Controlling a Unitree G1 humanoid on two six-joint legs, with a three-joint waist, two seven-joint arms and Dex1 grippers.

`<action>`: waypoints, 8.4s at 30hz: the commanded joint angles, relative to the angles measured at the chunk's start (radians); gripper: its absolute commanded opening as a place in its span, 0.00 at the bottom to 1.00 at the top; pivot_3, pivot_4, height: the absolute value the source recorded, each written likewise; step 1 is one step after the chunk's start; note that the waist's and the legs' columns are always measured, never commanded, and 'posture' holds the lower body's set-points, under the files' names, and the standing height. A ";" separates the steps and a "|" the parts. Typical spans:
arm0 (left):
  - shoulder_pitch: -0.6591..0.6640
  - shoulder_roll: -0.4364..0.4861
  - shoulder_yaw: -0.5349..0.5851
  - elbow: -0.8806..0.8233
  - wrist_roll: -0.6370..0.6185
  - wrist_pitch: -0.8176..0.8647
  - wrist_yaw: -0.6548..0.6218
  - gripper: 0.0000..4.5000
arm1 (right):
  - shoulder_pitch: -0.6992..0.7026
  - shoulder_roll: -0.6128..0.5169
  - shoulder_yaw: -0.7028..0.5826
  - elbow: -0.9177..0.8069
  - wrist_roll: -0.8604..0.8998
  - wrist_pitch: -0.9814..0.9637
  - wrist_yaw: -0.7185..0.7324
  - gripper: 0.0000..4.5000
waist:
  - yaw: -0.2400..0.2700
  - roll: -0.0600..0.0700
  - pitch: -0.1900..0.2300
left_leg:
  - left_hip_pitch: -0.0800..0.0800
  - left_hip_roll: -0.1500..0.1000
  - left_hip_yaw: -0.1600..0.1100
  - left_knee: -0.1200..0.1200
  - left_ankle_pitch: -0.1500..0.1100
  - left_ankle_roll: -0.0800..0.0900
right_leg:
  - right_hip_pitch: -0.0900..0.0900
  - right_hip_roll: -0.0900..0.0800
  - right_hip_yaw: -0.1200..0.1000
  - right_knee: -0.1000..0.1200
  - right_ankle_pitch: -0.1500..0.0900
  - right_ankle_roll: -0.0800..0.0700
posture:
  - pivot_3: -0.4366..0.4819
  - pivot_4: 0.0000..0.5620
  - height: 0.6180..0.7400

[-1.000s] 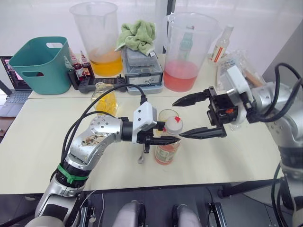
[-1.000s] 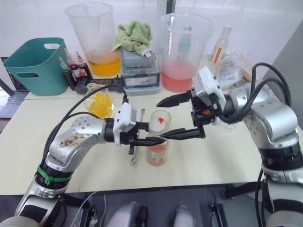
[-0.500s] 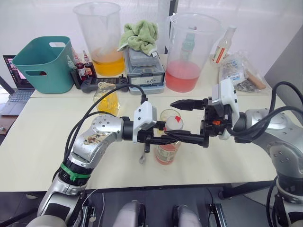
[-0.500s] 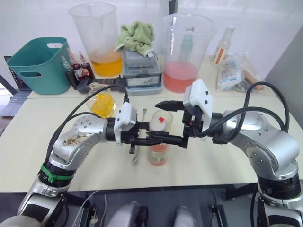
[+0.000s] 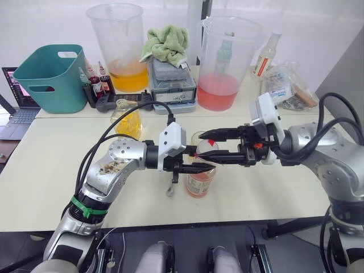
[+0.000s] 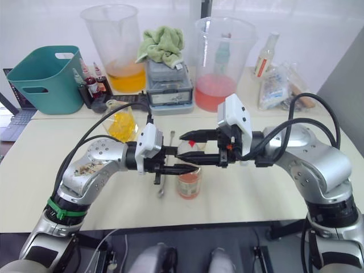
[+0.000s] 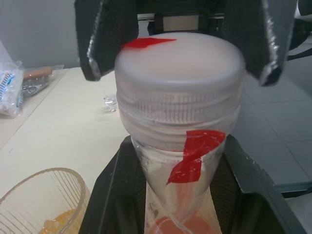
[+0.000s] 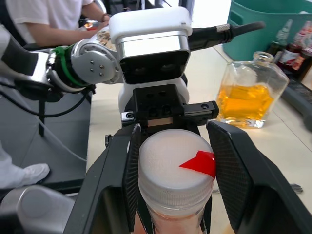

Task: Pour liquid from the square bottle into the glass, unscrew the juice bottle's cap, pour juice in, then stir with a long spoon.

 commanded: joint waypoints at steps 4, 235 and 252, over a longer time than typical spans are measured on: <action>0.043 0.046 -0.030 -0.022 0.031 0.050 0.004 0.28 | -0.155 0.072 0.150 0.272 -0.144 -0.315 0.451 0.37 | -0.019 0.000 0.000 | 0.000 0.000 0.000 0.000 0.000 0.000 | 0.000 0.001 0.000 0.000 0.000 0.000 | 0.48 0.27 1.00; -0.108 -0.084 -0.129 0.172 0.124 -0.036 -0.089 0.28 | 0.086 -0.070 -0.173 -0.102 0.086 0.068 -0.076 0.98 | 0.023 -0.003 -0.006 | 0.000 -0.002 -0.001 0.000 -0.006 -0.005 | 0.004 -0.005 -0.002 -0.010 0.001 0.002 | 0.48 0.27 1.00; -0.102 -0.080 -0.126 0.175 0.130 -0.048 -0.084 0.28 | 0.092 -0.093 -0.151 -0.080 0.075 0.077 -0.083 0.37 | 0.028 -0.003 -0.006 | 0.001 -0.001 -0.001 0.001 -0.006 -0.001 | 0.007 -0.003 -0.002 -0.014 0.001 0.003 | 0.48 0.27 1.00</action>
